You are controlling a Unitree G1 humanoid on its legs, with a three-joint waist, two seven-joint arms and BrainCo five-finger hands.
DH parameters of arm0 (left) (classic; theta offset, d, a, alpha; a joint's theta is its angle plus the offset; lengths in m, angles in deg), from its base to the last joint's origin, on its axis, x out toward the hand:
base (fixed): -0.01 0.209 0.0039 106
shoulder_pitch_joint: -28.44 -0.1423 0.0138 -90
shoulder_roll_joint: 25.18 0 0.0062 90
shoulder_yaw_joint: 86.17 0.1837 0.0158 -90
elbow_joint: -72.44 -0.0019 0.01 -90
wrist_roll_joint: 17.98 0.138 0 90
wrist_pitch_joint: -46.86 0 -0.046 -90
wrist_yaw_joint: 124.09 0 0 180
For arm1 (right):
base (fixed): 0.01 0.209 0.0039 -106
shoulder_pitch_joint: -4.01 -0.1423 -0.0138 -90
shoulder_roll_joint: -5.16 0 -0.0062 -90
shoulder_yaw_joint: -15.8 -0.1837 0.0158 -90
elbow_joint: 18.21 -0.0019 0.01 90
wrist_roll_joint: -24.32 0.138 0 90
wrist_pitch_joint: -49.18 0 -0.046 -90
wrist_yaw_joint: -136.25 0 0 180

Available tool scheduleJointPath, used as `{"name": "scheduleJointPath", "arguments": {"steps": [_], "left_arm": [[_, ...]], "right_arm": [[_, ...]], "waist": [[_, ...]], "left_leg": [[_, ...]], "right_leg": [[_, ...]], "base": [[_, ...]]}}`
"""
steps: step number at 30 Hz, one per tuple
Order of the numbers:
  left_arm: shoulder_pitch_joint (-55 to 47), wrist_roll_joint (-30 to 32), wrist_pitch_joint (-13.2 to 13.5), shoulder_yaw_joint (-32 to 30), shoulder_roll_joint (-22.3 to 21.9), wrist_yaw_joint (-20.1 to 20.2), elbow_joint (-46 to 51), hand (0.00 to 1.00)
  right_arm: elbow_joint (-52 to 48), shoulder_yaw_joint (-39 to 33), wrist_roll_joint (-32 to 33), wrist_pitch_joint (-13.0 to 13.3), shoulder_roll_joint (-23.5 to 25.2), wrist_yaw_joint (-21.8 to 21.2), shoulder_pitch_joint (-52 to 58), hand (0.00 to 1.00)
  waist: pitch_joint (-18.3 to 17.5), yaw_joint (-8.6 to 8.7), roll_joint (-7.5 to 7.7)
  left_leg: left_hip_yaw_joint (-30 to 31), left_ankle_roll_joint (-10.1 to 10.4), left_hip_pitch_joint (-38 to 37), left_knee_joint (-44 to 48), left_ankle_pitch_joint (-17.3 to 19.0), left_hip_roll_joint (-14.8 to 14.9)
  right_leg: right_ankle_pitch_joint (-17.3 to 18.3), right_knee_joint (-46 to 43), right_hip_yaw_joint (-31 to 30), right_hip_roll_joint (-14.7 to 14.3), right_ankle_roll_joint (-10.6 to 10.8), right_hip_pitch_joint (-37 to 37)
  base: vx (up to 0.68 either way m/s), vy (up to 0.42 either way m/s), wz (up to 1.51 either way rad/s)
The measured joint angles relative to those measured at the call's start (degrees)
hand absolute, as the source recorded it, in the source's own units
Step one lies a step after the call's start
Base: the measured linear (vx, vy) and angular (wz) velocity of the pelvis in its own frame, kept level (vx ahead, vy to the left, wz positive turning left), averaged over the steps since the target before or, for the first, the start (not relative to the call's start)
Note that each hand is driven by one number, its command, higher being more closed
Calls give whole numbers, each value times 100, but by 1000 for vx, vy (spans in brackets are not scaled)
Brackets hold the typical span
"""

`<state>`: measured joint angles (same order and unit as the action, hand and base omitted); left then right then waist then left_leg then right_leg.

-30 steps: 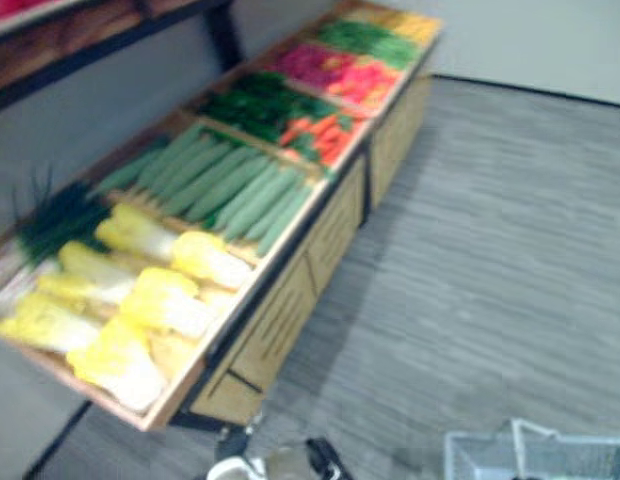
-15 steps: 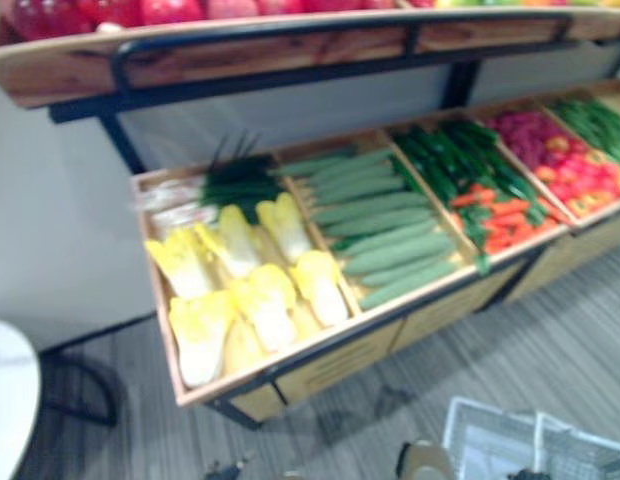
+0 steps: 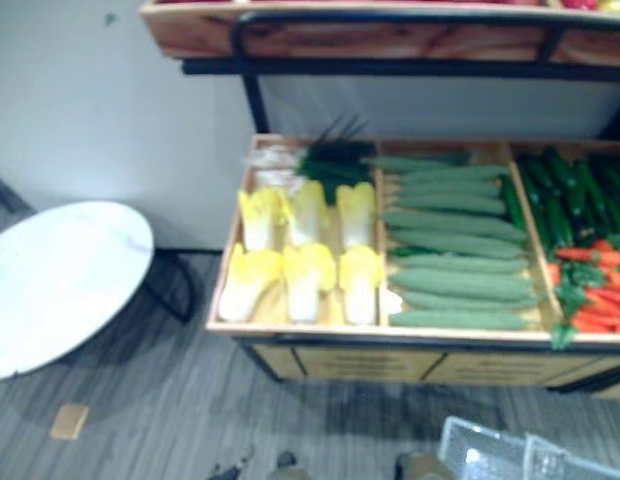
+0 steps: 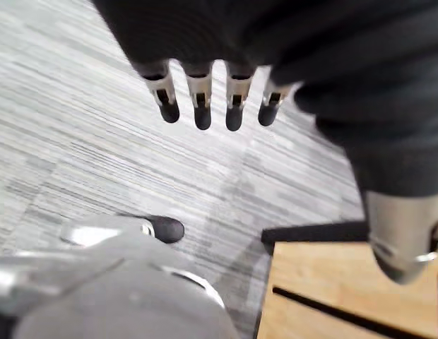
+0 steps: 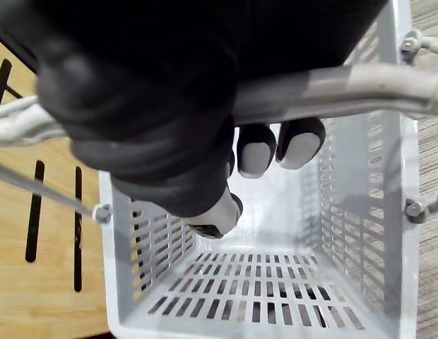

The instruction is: Pick vegetable in the basket

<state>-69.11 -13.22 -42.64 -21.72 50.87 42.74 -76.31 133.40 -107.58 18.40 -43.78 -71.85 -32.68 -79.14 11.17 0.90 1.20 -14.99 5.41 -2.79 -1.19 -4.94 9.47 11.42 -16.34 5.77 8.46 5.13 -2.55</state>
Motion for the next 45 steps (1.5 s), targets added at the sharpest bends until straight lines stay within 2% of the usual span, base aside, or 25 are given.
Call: {"name": "scheduleJointPath", "arguments": {"steps": [2,5,8,11,16,19,24,25,26,29,32,39,41,42,45], "left_arm": [[-52,0,-23,-93,-28,-15,-29,0],[-180,-6,-75,-190,-106,-22,-57,0],[-74,-11,-68,-175,-98,-154,391,0],[29,-8,-34,119,146,-364,1354,0],[356,23,286,564,704,-874,3383,0],[616,122,454,757,942,-1035,4052,0],[1142,340,488,1359,1215,-1061,4751,0],[1233,430,526,1469,1251,-1049,4810,0],[1328,555,580,1639,1333,-1019,4925,0],[1479,562,618,1881,1480,-983,4955,0],[1685,825,643,2176,1636,-881,4952,0],[1916,1434,623,2716,1692,-749,4859,0],[2119,1482,577,2774,1677,-701,4792,0],[2292,1565,533,2797,1659,-696,4656,0],[2655,1682,421,2958,1619,-691,4439,0]], "right_arm": [[9,-30,39,-36,17,54,-29,100],[6,-59,126,-46,-41,30,142,100],[1,-115,142,-41,-44,44,325,100],[-24,-16,184,-1,-42,89,439,100],[-133,205,237,129,-50,231,675,100],[-252,239,221,171,-105,230,726,100],[-277,236,126,180,-198,216,680,100],[-277,236,118,179,-227,215,676,100],[-288,234,67,175,-291,205,648,100],[-418,241,-62,165,-375,204,602,100],[-725,276,-270,140,-534,202,544,100],[-1773,468,-549,104,-756,219,404,100],[-1892,466,-567,105,-827,233,243,100],[-1947,468,-649,104,-889,232,85,100],[-2290,467,-730,98,-1043,275,-243,100]], "waist": [[3,-14,-11],[-45,46,-72],[-98,65,-146],[-110,77,-189],[-208,105,-284],[-268,223,-331],[-291,239,-378],[-291,244,-386],[-286,359,-401],[-261,373,-478],[-261,385,-585],[-182,660,-612],[-122,660,-633],[-36,662,-565],[182,695,-577]], "left_leg": [[-170,-24,-17,-28,121,-5],[-97,-29,-176,-273,65,-100],[46,-32,-178,-469,14,-187],[100,-13,-177,-471,32,-213],[112,35,-185,-471,36,-214],[95,47,-261,-470,47,-207],[-23,54,-305,-453,53,-166],[-46,54,-333,-454,53,-164],[-90,62,-379,-461,60,-164],[-230,64,-442,-470,104,-145],[-429,67,-422,-471,139,-136],[-666,88,-275,-467,170,-129],[-781,73,-197,-434,135,-135],[-809,57,-132,-433,116,-149],[-854,15,58,-433,70,-188]], "right_leg": [[-74,101,124,21,30,37],[-120,346,243,18,167,302],[-258,627,379,65,225,473],[-295,753,400,69,237,569],[-356,861,401,51,202,628],[-433,1030,397,24,242,776],[-482,1081,311,-32,215,798],[-483,1095,297,-34,214,815],[-485,1133,291,-34,212,873],[-506,1128,157,-55,206,844],[-534,1127,-39,-62,218,662],[-591,1060,-328,-83,243,320],[-642,951,-430,-87,234,172],[-648,884,-499,-85,233,49],[-696,801,-603,-59,247,-223]], "base": [[-39,89,25],[-13,39,23],[-19,75,27],[5,27,10],[55,-4,1],[92,-12,-3],[73,-12,-10],[17,-11,-9],[3,-4,-4],[-28,14,-25],[-42,25,-37],[7,10,-19],[40,13,-20],[-12,12,-19],[-41,13,-10]]}}
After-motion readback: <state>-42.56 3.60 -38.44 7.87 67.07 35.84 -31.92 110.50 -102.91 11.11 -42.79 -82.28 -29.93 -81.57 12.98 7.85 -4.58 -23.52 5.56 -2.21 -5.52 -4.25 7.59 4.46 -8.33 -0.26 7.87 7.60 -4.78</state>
